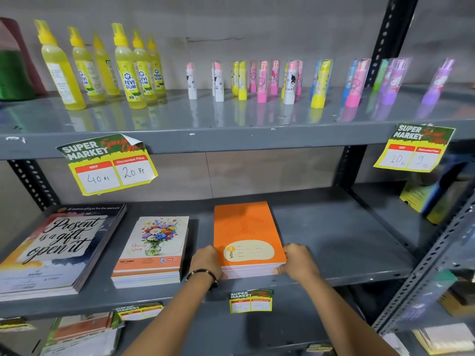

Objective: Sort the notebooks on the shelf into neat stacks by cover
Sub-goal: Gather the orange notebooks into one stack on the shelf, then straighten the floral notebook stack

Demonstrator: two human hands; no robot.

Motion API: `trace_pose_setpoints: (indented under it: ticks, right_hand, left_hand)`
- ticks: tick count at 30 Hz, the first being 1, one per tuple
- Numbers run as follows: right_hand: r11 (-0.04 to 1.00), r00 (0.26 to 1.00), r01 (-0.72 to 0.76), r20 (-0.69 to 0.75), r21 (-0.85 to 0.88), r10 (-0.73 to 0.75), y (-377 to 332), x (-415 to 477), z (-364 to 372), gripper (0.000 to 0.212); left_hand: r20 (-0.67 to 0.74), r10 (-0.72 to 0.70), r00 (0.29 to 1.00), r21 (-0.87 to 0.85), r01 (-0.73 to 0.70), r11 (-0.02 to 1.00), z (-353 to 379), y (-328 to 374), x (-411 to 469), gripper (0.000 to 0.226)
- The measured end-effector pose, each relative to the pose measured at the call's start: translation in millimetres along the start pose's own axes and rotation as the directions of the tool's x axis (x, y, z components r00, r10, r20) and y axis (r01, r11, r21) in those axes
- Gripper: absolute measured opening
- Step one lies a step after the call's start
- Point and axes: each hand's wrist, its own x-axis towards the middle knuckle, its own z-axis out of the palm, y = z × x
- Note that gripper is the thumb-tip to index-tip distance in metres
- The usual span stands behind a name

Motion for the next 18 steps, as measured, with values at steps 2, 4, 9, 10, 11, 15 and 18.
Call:
trace_pose_setpoints:
  ticks: [2,4,9,10,11,15,18]
  right_hand:
    - [1.000,1.000,-0.005,0.021,0.001,0.005,1,1,-2,0.042]
    - [1.000,0.997,0.007,0.073,0.018,-0.009,3,3,-7,0.041]
    - [0.959,0.980,-0.012,0.192,0.284,-0.045,2,15,-31,0.026]
    - [0.949,0.992,-0.003,0.120,0.314,-0.036,0,19,-34,0.030]
    - [0.937,1.000,0.006,0.022,0.349,-0.015,-1,22,-36,0.030]
    - [0.752,0.982,0.125,-0.189,0.647,-0.001,-25,17,-34,0.012]
    - [0.634,0.981,0.176,-0.188,0.753,-0.049,-51,6,-17,0.012]
  left_hand:
    - [0.025,0.000,1.000,0.017,-0.001,1.000,-2,1,-1,0.043]
    - [0.064,0.005,0.998,0.046,-0.008,0.999,-6,2,-3,0.053]
    - [0.205,0.032,0.978,0.060,-0.045,0.997,-30,6,-7,0.054]
    - [0.195,0.028,0.980,0.036,-0.035,0.999,-39,6,-8,0.048]
    - [0.159,0.035,0.987,0.017,-0.038,0.999,-49,5,-9,0.044]
    - [-0.124,0.100,0.987,-0.185,-0.122,0.975,-81,-16,-13,0.058]
    - [-0.268,0.037,0.963,-0.403,-0.147,0.903,-97,-48,-17,0.040]
